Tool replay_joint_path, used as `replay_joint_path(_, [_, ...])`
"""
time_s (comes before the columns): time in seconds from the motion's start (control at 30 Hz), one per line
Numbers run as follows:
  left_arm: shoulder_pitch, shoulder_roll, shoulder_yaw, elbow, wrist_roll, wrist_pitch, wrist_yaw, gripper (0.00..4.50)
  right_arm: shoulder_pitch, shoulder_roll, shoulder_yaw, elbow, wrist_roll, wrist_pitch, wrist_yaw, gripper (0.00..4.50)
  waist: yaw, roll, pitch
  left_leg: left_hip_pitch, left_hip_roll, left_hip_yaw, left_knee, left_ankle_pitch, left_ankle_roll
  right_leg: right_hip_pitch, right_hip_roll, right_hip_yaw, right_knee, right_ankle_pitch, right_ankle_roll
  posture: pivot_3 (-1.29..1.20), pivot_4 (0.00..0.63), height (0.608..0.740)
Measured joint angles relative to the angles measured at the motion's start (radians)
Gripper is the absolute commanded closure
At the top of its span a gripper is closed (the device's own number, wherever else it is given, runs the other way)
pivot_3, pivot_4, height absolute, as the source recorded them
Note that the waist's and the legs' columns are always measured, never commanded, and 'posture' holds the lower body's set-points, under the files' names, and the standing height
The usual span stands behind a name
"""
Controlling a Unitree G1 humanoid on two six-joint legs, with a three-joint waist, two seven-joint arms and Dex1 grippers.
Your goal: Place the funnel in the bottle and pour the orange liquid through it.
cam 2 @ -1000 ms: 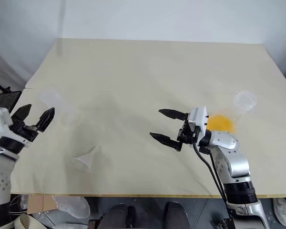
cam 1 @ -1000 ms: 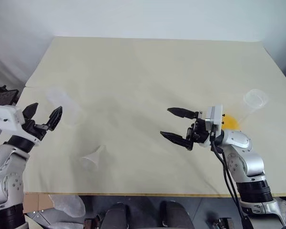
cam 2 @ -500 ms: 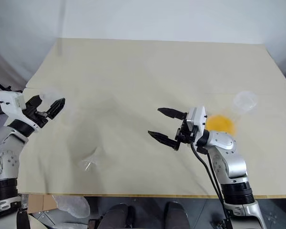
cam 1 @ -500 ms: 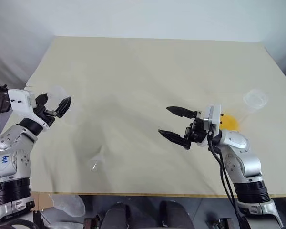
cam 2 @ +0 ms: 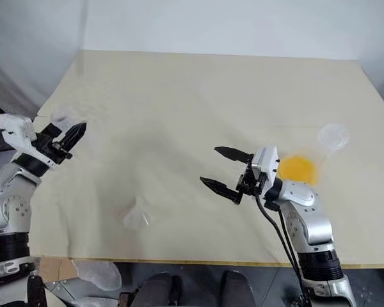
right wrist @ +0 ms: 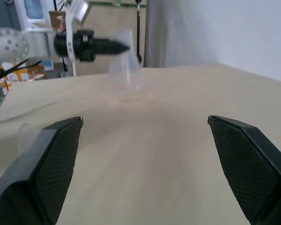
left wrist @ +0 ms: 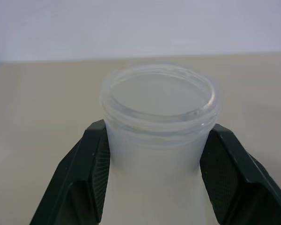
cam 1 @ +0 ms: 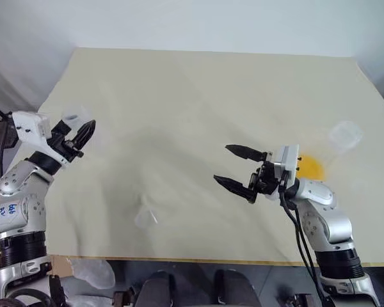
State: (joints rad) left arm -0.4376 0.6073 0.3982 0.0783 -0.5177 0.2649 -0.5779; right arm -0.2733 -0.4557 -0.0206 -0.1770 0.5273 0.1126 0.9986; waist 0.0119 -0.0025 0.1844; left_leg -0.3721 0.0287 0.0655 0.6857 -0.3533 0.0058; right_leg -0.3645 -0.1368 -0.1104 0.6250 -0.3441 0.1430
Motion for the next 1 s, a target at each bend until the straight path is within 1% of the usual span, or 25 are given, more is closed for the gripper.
replay_joint_path(0.1, [-0.069, -0.005, -0.088, -0.078, -0.011, -0.001, -0.084, 2.14, 0.05, -0.046, -0.055, -0.029, 0.002, 0.001, -0.013, 0.0, 0.011, 0.0, 0.0, 0.0, -0.002, 0.0, 0.0, 0.0, 0.0, 0.0, -0.001, 0.0, 0.0, 0.0, 0.0, 0.0, 0.15, 0.74])
replay_joint_path(0.17, [-0.121, -0.031, -0.179, -0.1, -0.01, 0.008, -0.148, 2.14, 0.107, -0.082, -0.117, -0.058, 0.009, 0.003, -0.03, 0.0, 0.016, 0.0, 0.0, 0.0, -0.002, 0.001, 0.0, 0.0, 0.001, 0.002, -0.001, -0.001, 0.0, 0.0, 0.0, 0.0, 0.15, 0.74])
replay_joint_path(0.23, [-0.16, -0.079, -0.276, -0.097, -0.001, 0.008, -0.209, 2.14, 0.163, -0.107, -0.174, -0.082, 0.013, 0.005, -0.046, 0.0, 0.014, 0.0, 0.0, 0.0, -0.002, 0.003, 0.0, 0.0, 0.001, 0.002, 0.0, -0.001, -0.001, 0.0, 0.0, 0.0, 0.15, 0.74])
replay_joint_path(0.3, [-0.242, -0.153, -0.376, -0.023, 0.03, -0.004, -0.275, 2.14, 0.249, -0.123, -0.238, -0.126, 0.014, 0.012, -0.077, 0.0, 0.018, 0.0, 0.0, 0.0, -0.002, 0.006, 0.0, 0.0, 0.0, 0.002, 0.001, -0.002, -0.001, 0.0, 0.0, 0.0, 0.15, 0.74])
replay_joint_path(0.37, [-0.309, -0.217, -0.45, 0.049, 0.065, -0.034, -0.324, 2.14, 0.334, -0.126, -0.297, -0.18, 0.023, 0.021, -0.103, 0.0, 0.02, 0.0, 0.0, 0.0, -0.001, 0.007, 0.0, 0.0, 0.0, 0.003, 0.002, -0.002, -0.003, 0.0, 0.0, 0.0, 0.15, 0.74])
replay_joint_path(0.5, [-0.379, -0.278, -0.529, 0.165, 0.131, -0.104, -0.372, 2.14, 0.419, -0.127, -0.359, -0.238, 0.036, 0.025, -0.131, 0.0, 0.015, 0.0, 0.0, 0.001, -0.001, 0.01, -0.001, 0.0, 0.0, 0.002, 0.002, -0.001, -0.004, 0.0, 0.0, 0.0, 0.15, 0.74])
replay_joint_path(0.6, [-0.449, -0.37, -0.608, 0.372, 0.229, -0.221, -0.416, 2.14, 0.534, -0.111, -0.432, -0.312, 0.045, 0.028, -0.181, 0.0, 0.006, 0.0, 0.0, 0.002, 0.0, 0.015, -0.001, 0.0, 0.0, -0.001, 0.003, 0.004, -0.003, 0.0, 0.0, 0.0, 0.15, 0.74])
replay_joint_path(0.7, [-0.509, -0.44, -0.623, 0.557, 0.287, -0.314, -0.426, 2.14, 0.615, -0.061, -0.431, -0.407, 0.044, 0.029, -0.238, 0.0, 0.015, 0.0, 0.0, 0.0, 0.0, 0.017, -0.001, 0.001, 0.001, -0.003, 0.003, 0.006, -0.002, 0.0, 0.0, 0.0, 0.15, 0.74])
replay_joint_path(0.77, [-0.549, -0.467, -0.62, 0.634, 0.309, -0.363, -0.423, 2.14, 0.65, -0.039, -0.427, -0.448, 0.044, 0.029, -0.267, 0.0, 0.015, 0.0, 0.0, 0.0, 0.0, 0.018, -0.001, 0.0, 0.001, -0.003, 0.003, 0.006, -0.003, 0.0, 0.0, 0.0, 0.15, 0.74])
replay_joint_path(0.87, [-0.575, -0.491, -0.611, 0.693, 0.329, -0.405, -0.431, 2.14, 0.673, -0.033, -0.416, -0.47, 0.043, 0.029, -0.291, 0.0, 0.015, 0.0, 0.0, 0.0, 0.0, 0.018, -0.001, 0.0, 0.001, -0.003, 0.003, 0.006, -0.002, 0.0, 0.0, 0.0, 0.15, 0.74])
replay_joint_path(0.93, [-0.58, -0.496, -0.605, 0.707, 0.331, -0.412, -0.44, 1.41, 0.673, -0.033, -0.415, -0.47, 0.043, 0.029, -0.297, 0.0, 0.015, 0.0, 0.0, 0.0, 0.0, 0.018, -0.001, 0.0, 0.001, -0.003, 0.003, 0.006, -0.002, 0.0, 0.0, 0.0, 0.15, 0.74])
replay_joint_path(0.97, [-0.581, -0.497, -0.602, 0.71, 0.331, -0.409, -0.446, 1.22, 0.671, -0.033, -0.413, -0.47, 0.043, 0.029, -0.299, 0.0, 0.015, 0.0, 0.0, 0.0, 0.0, 0.018, -0.001, 0.0, 0.001, -0.003, 0.003, 0.006, -0.002, 0.0, 0.0, 0.0, 0.15, 0.74])
replay_joint_path(1.0, [-0.581, -0.497, -0.599, 0.711, 0.33, -0.402, -0.456, 0.89, 0.666, -0.033, -0.409, -0.47, 0.043, 0.029, -0.3, 0.0, 0.015, 0.0, 0.0, 0.0, 0.0, 0.018, -0.001, 0.0, 0.001, -0.003, 0.003, 0.006, -0.002, 0.0, 0.0, 0.0, 0.15, 0.74])
